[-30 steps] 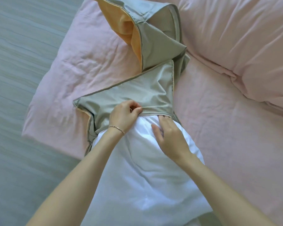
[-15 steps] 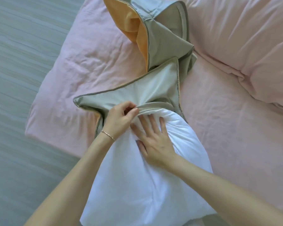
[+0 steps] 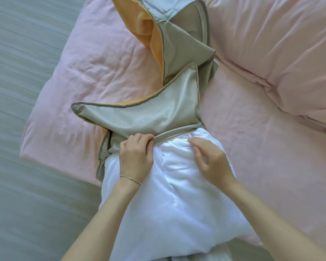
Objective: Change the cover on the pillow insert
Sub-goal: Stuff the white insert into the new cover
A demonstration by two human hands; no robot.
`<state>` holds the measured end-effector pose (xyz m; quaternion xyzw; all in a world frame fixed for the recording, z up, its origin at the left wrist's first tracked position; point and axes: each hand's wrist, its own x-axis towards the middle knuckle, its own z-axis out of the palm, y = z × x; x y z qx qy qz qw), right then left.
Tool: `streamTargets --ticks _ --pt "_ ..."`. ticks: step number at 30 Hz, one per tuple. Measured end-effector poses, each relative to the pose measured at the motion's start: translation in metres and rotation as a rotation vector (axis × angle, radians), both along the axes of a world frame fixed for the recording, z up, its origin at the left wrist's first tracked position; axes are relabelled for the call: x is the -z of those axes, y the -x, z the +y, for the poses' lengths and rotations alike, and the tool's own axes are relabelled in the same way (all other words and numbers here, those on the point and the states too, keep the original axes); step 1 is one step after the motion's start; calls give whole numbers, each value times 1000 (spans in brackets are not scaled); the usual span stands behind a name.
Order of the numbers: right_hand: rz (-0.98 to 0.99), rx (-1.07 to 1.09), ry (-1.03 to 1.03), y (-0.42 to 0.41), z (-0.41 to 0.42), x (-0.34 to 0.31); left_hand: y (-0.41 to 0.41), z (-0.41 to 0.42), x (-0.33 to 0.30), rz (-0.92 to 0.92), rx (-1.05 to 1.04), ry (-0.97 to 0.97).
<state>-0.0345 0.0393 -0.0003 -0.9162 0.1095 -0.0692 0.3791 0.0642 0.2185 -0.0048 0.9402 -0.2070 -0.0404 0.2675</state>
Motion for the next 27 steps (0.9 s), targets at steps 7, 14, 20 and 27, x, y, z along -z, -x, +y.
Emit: streamTargets --ticks 7,14,20,27 --pt "587 440 -375 3 -40 36 7 -18 -7 -34 -7 -47" --pt "414 345 -510 -4 -14 15 -8 -52 -17 -150 306 61" --pt "105 -7 -289 -16 11 -27 -44 -41 -42 -112 272 113" --pt "6 -226 -91 -21 43 -38 -71 0 -72 88 151 32"
